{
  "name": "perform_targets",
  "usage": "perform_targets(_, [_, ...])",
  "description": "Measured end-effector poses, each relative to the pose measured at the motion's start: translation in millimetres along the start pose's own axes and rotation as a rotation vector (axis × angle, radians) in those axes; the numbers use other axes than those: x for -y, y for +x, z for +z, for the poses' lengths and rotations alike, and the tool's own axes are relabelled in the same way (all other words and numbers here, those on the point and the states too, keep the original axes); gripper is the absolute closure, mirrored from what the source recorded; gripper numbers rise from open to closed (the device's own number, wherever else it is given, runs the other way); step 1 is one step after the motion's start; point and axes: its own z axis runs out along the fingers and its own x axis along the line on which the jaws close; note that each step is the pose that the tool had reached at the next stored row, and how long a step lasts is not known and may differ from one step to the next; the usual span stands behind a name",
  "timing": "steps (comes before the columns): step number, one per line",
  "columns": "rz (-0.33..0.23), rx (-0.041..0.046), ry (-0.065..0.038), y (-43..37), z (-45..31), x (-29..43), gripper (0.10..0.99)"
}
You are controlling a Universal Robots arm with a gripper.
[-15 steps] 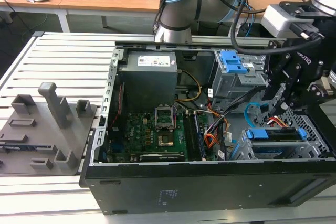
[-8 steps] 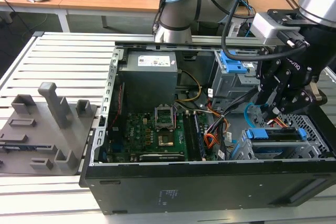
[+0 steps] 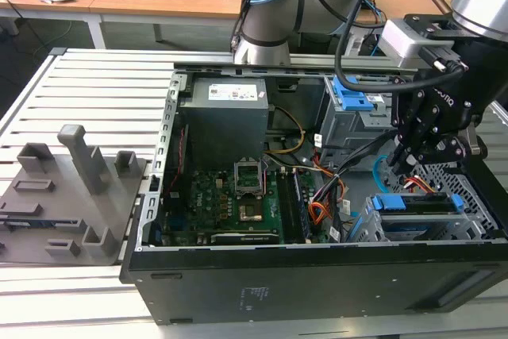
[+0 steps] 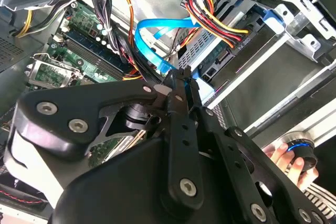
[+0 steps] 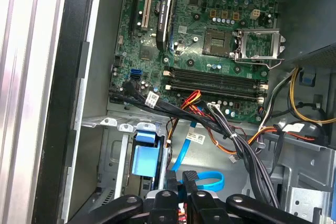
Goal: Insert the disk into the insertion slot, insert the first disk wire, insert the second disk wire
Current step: 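Insert the second disk wire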
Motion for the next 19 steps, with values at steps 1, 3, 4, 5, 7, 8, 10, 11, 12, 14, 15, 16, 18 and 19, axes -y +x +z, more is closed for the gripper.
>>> perform_targets(1, [0.000, 0.0001, 0.000, 0.4, 0.1, -0.1, 0.925])
perform_targets(3, [0.000, 0.0000, 0.000, 4.1, 0.1, 0.1, 0.925])
perform_targets(4, [0.000, 0.0000, 0.000, 6.7, 0.1, 0.7, 0.925])
perform_targets(5, [0.000, 0.0000, 0.000, 8.9, 0.2, 0.9, 0.925])
perform_targets(7, [0.001, 0.0001, 0.000, 12.6, 0.5, 0.8, 0.925])
perform_targets(8, [0.002, 0.0003, 0.000, 14.1, 0.7, 0.7, 0.925])
perform_targets(10, [0.013, 0.0007, 0.000, 14.5, 0.8, 0.7, 0.925])
perform_targets(11, [0.024, 0.0012, 0.000, 14.6, 0.8, 0.8, 0.925])
perform_targets(12, [0.033, 0.0017, -0.001, 14.6, 0.9, 0.8, 0.925])
perform_targets(14, [0.080, 0.0040, -0.002, 14.7, 1.1, 0.8, 0.925])
perform_targets(15, [0.099, 0.0049, -0.002, 14.7, 1.2, 0.8, 0.925])
perform_targets(16, [0.110, 0.0055, -0.002, 14.7, 1.2, 0.8, 0.925])
perform_targets(18, [0.146, 0.0072, -0.003, 14.7, 1.3, 0.8, 0.925])
perform_targets(19, [0.174, 0.0086, -0.003, 14.7, 1.5, 0.8, 0.925])
